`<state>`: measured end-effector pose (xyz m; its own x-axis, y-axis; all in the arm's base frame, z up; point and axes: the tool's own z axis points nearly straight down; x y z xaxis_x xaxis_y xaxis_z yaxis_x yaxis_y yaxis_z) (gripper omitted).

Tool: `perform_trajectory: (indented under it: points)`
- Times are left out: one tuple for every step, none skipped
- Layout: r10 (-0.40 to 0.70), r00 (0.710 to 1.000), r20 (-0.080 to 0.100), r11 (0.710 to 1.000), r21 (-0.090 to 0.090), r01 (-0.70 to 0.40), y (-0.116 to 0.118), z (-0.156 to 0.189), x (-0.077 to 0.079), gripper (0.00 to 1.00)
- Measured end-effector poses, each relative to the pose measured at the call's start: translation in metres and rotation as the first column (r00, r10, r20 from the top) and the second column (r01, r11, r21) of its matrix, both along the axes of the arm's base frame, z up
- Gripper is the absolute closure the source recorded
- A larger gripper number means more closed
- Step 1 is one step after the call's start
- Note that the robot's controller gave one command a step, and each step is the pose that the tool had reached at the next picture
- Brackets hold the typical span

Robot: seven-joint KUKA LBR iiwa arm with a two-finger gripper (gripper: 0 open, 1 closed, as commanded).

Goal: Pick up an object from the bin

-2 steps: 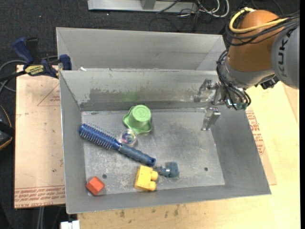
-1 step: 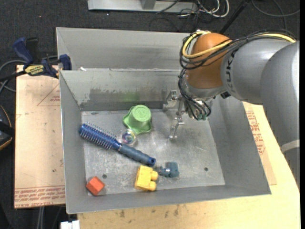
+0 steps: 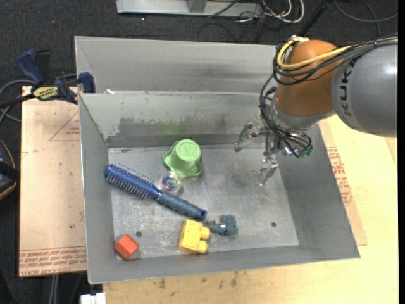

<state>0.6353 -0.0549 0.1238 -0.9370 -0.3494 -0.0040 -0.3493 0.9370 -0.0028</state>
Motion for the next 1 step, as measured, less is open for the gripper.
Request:
perform_trajectory:
  points:
    - [0.002,1.000,-0.002,1.000,0.002,-0.002,0.0021,-0.0013,-0.0002,1.00]
